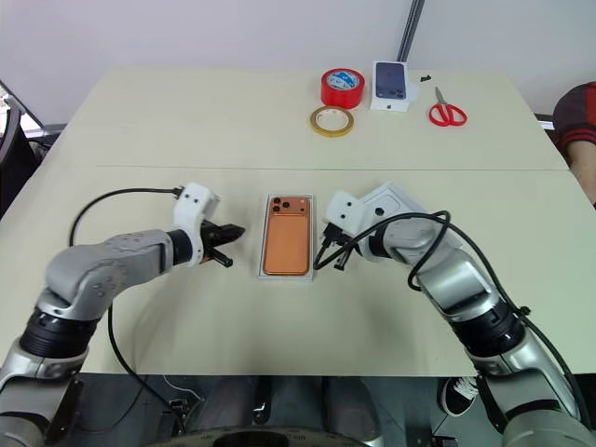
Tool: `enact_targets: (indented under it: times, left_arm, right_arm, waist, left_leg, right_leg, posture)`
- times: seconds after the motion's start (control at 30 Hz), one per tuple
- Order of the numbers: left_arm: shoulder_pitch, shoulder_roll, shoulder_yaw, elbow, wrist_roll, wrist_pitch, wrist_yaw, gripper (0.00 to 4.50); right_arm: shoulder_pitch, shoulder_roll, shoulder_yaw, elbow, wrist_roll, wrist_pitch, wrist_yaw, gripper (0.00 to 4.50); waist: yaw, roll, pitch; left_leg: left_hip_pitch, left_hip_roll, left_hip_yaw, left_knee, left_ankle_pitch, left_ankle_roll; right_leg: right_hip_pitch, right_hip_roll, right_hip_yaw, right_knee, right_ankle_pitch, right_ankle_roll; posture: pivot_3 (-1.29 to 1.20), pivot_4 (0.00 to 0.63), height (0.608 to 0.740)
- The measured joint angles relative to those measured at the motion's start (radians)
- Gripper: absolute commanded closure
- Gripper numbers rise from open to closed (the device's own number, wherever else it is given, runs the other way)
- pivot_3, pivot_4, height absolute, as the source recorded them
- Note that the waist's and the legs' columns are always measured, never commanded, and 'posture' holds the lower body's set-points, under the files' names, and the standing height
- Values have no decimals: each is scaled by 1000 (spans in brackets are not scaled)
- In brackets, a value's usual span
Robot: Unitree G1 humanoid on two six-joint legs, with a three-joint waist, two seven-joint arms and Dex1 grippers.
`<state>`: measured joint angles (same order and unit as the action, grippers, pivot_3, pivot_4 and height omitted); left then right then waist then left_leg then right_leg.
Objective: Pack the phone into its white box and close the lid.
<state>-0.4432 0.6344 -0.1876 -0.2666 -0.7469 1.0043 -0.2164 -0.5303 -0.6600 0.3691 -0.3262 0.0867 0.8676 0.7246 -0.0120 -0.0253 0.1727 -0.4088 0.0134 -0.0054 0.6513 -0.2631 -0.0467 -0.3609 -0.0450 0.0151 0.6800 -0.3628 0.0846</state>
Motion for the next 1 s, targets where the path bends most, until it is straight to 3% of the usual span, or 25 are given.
enact_targets:
  times: [0.23, 0.37, 0.53, 0.8, 1.0]
  left_arm:
    - [-86, -72, -119, 74, 179, -58, -133, 4428]
    - [-133, -123, -154, 115, 239, -53, -195, 4428]
    - [-175, -189, -214, 130, 269, -26, -292, 4428]
    - [-223, -342, -304, 186, 321, -9, -381, 4428]
    - [-225, -390, -322, 205, 341, -4, -416, 4428]
  right_arm:
    - [-54, 52, 95, 66, -83, -4, -25, 4500]
    - [-42, 19, 91, 57, -104, -2, -11, 4500]
    - [27, -93, 36, -11, -104, 13, 29, 4500]
    - [270, -278, -131, -208, -93, 74, 75, 4500]
    - [384, -305, -219, -291, -73, 133, 73, 4500]
  waist:
    - [3, 0, 0]
    - [11, 0, 0]
    - [28, 0, 0]
    - [24, 1, -1]
    - [24, 2, -1]
  left_leg:
    - [0, 0, 0, 1, -1, 2]
    - [0, -1, 0, 2, -2, 4]
    - [-1, -1, -1, 3, -2, 5]
    - [-1, -1, -1, 5, -5, 10]
    - [-1, -1, -1, 6, -5, 10]
  right_leg:
    - [0, 0, 0, 0, 0, 0]
    - [1, -1, -1, 1, 0, 0]
    - [1, -1, -1, 0, 0, 0]
    - [3, 0, -1, 0, 0, 0]
    - [3, 0, -1, 1, 0, 0]
  posture:
    - [0, 150, 740]
    - [0, 150, 740]
    - [0, 150, 740]
    - [0, 150, 740]
    - [0, 150, 740]
